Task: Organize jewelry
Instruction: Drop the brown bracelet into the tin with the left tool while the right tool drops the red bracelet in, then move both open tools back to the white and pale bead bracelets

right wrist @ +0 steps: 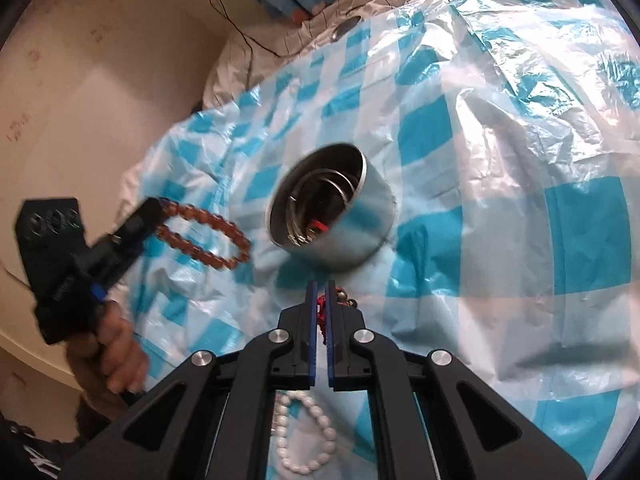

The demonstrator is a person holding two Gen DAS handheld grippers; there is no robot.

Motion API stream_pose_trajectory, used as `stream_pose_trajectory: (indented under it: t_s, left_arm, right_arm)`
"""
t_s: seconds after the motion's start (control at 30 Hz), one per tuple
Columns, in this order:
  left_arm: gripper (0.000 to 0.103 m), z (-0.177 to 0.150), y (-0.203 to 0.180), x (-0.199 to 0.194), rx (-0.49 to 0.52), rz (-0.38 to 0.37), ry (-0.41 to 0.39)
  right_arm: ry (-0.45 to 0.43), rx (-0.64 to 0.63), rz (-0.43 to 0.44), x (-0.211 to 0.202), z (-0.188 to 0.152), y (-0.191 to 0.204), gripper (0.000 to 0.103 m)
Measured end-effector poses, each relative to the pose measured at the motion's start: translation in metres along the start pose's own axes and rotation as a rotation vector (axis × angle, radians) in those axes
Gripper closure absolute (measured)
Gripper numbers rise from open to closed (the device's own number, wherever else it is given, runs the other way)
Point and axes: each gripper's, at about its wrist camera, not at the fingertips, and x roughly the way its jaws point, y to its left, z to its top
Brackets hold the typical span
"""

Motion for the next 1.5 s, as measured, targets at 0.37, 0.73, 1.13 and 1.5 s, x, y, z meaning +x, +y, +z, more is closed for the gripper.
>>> stream_pose_trajectory:
  t_s: [0.37,0.73,1.13,1.5]
  left_arm:
    - [0.093,0.017,-0.022,0.017,0.031,-0.023,-0.066]
    - [0.092,0.006,0.001,0.066,-0.029,0.052,-0.006]
    - [0.056,-0.002,0.035,0.042,-0.176,0.174,0.010]
    - [0.043,-0.005,0.027,0.018,-0.159,0.167,0.008]
  right_arm:
    - [-0.097,0.054,0.154,-0.024,0.017,-0.005,0.099]
    - [-0.153,0.117,0.209,-0.025,0.029,-0.011,0.099]
    - [-0.283,0.085,0.202,-0.012,0.046,0.006,0.099]
    - [-0.186,0.133,0.025,0.008,0.042,0.002,0.034]
